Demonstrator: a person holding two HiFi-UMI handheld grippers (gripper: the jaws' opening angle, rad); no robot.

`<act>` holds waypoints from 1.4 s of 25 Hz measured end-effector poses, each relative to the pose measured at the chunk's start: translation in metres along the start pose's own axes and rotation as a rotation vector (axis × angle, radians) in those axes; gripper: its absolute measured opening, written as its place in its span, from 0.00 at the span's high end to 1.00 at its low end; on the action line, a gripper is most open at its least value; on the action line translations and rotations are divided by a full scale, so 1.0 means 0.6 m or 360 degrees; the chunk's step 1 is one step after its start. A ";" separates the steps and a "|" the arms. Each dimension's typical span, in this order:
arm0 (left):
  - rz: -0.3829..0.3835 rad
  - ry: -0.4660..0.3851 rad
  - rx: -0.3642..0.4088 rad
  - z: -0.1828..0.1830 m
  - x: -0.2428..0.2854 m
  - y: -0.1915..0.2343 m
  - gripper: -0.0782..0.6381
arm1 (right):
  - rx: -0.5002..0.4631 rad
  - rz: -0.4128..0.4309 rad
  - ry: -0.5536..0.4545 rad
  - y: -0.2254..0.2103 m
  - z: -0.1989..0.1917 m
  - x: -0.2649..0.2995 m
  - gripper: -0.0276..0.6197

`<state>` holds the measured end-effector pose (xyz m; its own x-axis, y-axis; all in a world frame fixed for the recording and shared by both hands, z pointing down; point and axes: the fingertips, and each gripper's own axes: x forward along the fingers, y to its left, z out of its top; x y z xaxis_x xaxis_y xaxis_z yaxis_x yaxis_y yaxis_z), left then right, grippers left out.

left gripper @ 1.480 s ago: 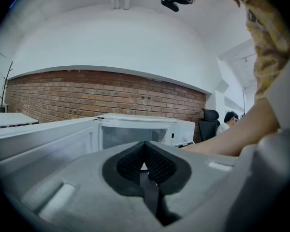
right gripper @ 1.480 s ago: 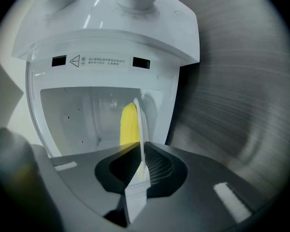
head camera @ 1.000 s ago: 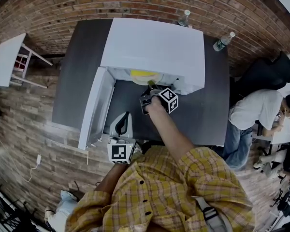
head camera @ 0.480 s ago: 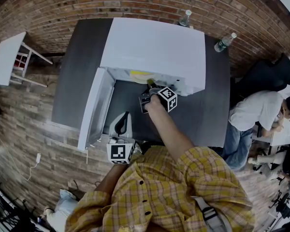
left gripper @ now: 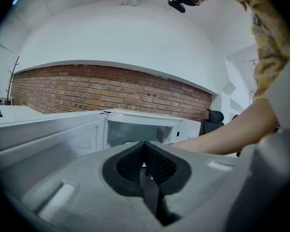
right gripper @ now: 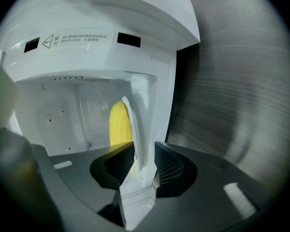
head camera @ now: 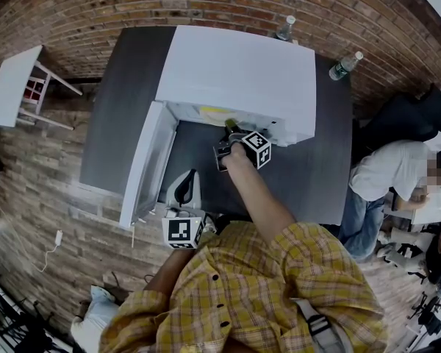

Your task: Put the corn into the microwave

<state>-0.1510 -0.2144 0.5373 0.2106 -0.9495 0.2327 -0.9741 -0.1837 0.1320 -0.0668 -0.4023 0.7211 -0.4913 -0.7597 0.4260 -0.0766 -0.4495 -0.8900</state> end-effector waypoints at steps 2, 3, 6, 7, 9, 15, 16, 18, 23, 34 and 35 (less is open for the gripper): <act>-0.0003 -0.0007 -0.0003 0.001 0.000 -0.001 0.90 | -0.0008 0.0008 0.0016 0.002 -0.003 -0.002 0.77; -0.0009 -0.0009 -0.0001 0.001 0.000 -0.003 0.90 | -0.0014 0.0019 0.0026 0.004 -0.005 -0.005 0.77; -0.0030 -0.0020 0.0011 0.003 0.001 -0.010 0.90 | -0.0034 0.0064 0.0062 0.011 -0.012 -0.015 0.76; -0.0035 -0.0028 0.0012 0.005 0.002 -0.011 0.90 | -0.0042 0.0077 0.0071 0.014 -0.014 -0.019 0.76; -0.0046 -0.0040 0.0009 0.009 0.000 -0.015 0.90 | -0.0043 0.0097 0.0080 0.016 -0.016 -0.029 0.76; -0.0069 -0.0053 0.0025 0.013 -0.010 -0.025 0.90 | -0.0082 0.0168 0.0122 0.020 -0.019 -0.064 0.80; -0.0074 -0.0056 0.0027 0.014 -0.013 -0.027 0.90 | -0.0092 0.0183 0.0130 0.022 -0.022 -0.072 0.81; -0.0083 -0.0067 0.0029 0.018 -0.019 -0.032 0.90 | -0.0106 0.0212 0.0143 0.027 -0.029 -0.088 0.84; -0.0093 -0.0080 0.0038 0.017 -0.033 -0.039 0.90 | -0.0142 0.0284 0.0170 0.036 -0.036 -0.124 0.94; -0.0130 -0.0114 0.0054 0.024 -0.052 -0.054 0.90 | -0.0463 0.0398 0.0309 0.061 -0.076 -0.213 0.95; -0.0134 -0.0115 0.0055 0.026 -0.053 -0.054 0.90 | -0.0502 0.0410 0.0328 0.064 -0.083 -0.222 0.95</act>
<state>-0.1273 -0.1821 0.5107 0.2864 -0.9460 0.1518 -0.9558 -0.2710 0.1144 -0.0475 -0.2951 0.6219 -0.6891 -0.7042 0.1712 -0.1739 -0.0686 -0.9824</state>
